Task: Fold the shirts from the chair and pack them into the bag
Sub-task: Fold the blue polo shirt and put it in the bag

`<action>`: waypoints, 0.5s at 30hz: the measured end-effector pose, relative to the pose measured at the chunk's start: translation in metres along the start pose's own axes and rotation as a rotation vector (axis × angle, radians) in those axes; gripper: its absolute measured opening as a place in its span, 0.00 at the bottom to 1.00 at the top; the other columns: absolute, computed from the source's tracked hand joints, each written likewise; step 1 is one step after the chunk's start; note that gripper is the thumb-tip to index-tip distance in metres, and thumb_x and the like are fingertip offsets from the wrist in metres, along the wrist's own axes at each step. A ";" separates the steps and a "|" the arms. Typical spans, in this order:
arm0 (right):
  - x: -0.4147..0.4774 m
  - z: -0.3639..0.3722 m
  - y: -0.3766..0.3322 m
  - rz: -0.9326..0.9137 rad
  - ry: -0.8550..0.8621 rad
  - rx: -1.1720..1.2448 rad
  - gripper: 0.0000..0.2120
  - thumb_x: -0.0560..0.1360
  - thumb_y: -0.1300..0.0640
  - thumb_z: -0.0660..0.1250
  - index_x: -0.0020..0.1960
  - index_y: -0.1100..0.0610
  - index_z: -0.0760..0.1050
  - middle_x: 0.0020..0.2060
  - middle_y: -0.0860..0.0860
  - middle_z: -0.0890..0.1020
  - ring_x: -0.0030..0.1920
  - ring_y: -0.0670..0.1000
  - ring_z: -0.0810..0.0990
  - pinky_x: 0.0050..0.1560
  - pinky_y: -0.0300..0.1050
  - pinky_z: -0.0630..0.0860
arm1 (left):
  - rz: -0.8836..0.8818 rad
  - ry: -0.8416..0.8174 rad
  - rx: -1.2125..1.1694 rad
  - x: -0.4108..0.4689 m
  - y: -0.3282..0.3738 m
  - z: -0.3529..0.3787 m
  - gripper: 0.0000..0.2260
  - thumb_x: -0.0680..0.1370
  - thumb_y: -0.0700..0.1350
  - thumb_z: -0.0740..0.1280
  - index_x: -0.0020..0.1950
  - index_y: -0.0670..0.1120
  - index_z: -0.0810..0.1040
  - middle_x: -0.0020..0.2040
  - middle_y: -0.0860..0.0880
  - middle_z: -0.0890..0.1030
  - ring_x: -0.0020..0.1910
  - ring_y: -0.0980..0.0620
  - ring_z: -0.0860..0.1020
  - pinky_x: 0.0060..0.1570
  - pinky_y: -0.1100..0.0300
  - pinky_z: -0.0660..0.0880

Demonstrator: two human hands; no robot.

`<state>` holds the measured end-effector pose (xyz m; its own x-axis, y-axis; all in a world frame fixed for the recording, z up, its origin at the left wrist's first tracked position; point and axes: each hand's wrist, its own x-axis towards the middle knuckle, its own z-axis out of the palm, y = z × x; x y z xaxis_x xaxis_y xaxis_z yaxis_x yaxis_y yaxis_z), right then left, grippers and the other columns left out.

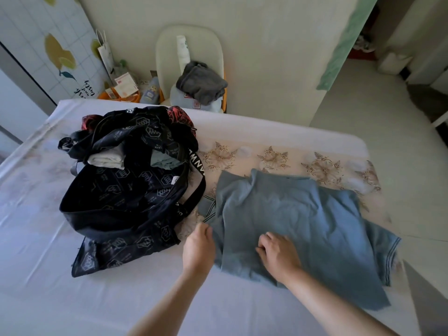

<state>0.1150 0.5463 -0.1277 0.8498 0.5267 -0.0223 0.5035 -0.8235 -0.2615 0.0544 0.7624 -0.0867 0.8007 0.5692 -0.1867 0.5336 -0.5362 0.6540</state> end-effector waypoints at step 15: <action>-0.076 0.000 0.021 0.103 0.046 0.043 0.17 0.68 0.55 0.76 0.55 0.53 0.78 0.52 0.50 0.79 0.52 0.54 0.81 0.51 0.50 0.78 | 0.154 -0.023 0.590 -0.030 -0.060 -0.021 0.17 0.69 0.38 0.68 0.57 0.43 0.73 0.51 0.43 0.78 0.50 0.41 0.77 0.49 0.48 0.73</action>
<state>0.0608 0.4892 -0.1310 0.9033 0.4290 -0.0067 0.4072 -0.8621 -0.3015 -0.0074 0.7908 -0.1046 0.8827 0.4478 -0.1426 0.4670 -0.8698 0.1595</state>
